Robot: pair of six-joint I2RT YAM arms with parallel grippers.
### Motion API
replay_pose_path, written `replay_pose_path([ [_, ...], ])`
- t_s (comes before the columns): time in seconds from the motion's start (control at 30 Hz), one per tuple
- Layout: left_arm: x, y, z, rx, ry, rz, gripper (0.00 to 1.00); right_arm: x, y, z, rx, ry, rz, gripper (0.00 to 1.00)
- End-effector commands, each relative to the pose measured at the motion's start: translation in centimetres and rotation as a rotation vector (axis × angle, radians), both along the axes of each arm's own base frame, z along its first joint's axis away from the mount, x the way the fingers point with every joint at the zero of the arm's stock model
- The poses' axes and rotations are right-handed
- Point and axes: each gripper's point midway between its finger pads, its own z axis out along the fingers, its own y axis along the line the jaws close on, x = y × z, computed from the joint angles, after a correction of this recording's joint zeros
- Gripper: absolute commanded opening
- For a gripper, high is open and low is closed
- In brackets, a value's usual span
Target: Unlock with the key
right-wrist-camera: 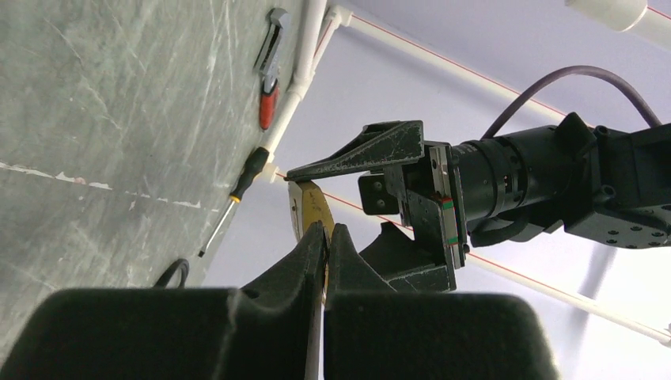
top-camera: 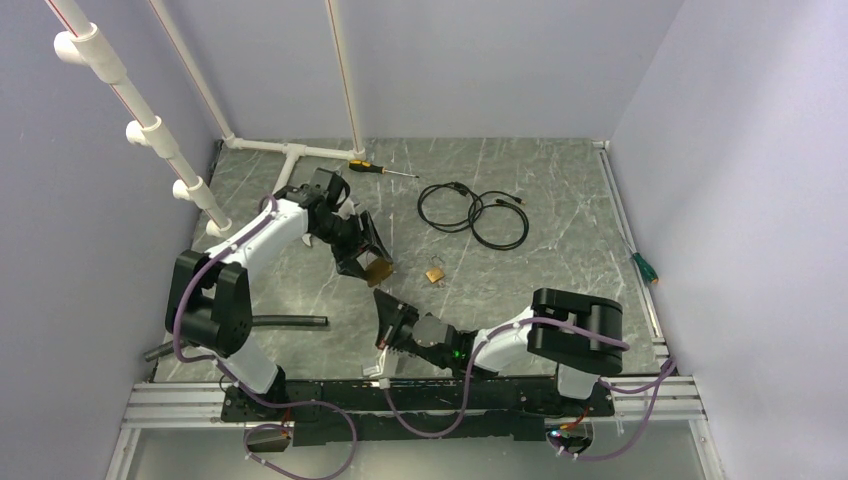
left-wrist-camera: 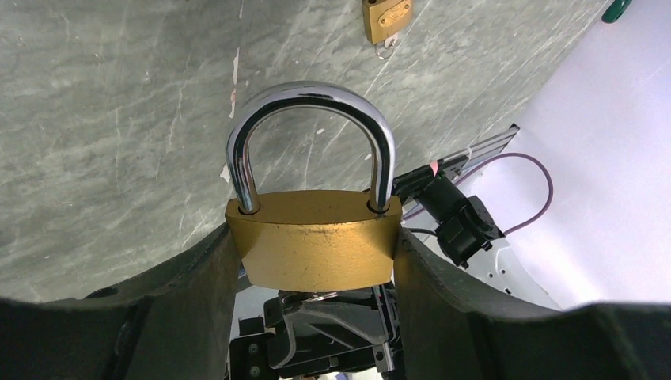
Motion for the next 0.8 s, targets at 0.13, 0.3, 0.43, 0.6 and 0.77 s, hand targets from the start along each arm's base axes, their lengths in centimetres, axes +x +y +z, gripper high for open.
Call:
replay_pose_path([
  [0.13, -4.3, -0.4, 3.0, -0.071, 0.064, -0.093, 0.00, 1.7, -2.7, 1.7, 0.140, 0.035, -0.123, 0.00],
  [0.3, -4.2, 0.0, 3.6, -0.059, -0.004, -0.118, 0.00, 1.1, -2.8, 2.5, 0.186, 0.039, -0.106, 0.00],
  [0.43, -4.1, 0.3, 4.0, -0.049, -0.060, -0.125, 0.00, 0.7, -2.7, 3.4, 0.213, 0.044, -0.087, 0.00],
  [0.6, -4.3, 0.9, 4.2, -0.026, -0.111, -0.126, 0.00, 0.5, -2.6, 3.9, 0.221, 0.043, -0.079, 0.00],
  [0.77, -4.8, 1.2, 4.2, -0.019, -0.118, -0.133, 0.00, 0.7, -2.4, 3.4, 0.198, 0.037, -0.085, 0.00],
])
